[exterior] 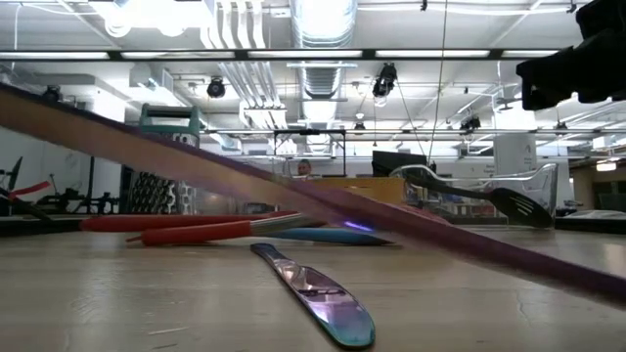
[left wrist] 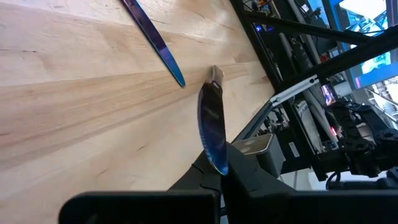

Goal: Pick & Place Kitchen Items
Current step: Put the left blue knife into the left transparent bin

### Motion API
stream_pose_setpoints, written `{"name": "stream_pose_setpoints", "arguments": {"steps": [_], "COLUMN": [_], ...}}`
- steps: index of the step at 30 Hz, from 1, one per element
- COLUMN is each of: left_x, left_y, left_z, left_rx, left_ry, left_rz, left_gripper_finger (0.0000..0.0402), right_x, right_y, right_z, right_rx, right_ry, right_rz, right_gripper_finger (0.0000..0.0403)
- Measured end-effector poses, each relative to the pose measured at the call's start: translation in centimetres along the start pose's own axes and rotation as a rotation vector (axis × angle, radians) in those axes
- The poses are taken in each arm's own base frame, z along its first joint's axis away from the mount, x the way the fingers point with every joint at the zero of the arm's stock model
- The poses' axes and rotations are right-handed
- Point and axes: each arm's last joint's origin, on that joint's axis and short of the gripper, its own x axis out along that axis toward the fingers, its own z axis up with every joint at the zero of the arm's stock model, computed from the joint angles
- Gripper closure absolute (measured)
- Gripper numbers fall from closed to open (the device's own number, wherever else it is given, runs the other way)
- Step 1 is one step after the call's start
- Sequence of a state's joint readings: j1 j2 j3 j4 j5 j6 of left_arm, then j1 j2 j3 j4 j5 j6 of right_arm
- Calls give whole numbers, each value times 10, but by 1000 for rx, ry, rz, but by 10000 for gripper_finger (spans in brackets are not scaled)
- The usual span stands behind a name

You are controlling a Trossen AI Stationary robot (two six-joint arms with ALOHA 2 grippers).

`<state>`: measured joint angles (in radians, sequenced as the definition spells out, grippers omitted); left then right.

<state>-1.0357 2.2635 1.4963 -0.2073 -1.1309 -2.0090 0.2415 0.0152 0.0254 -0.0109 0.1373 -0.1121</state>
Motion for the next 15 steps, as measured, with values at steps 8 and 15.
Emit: {"name": "stream_pose_setpoints", "arguments": {"steps": [8, 15], "left_x": [0, 0], "left_y": [2, 1], "left_z": [1, 1], "left_rx": [2, -3], "left_ry": [6, 13], "left_rz": [4, 6], "left_gripper_finger": [402, 402], "right_x": [0, 0], "right_y": [0, 0], "right_z": [0, 0], "right_rx": [-233, -151], "right_ry": [2, 1], "right_rz": [-11, -11], "right_gripper_finger": [394, 394]}}
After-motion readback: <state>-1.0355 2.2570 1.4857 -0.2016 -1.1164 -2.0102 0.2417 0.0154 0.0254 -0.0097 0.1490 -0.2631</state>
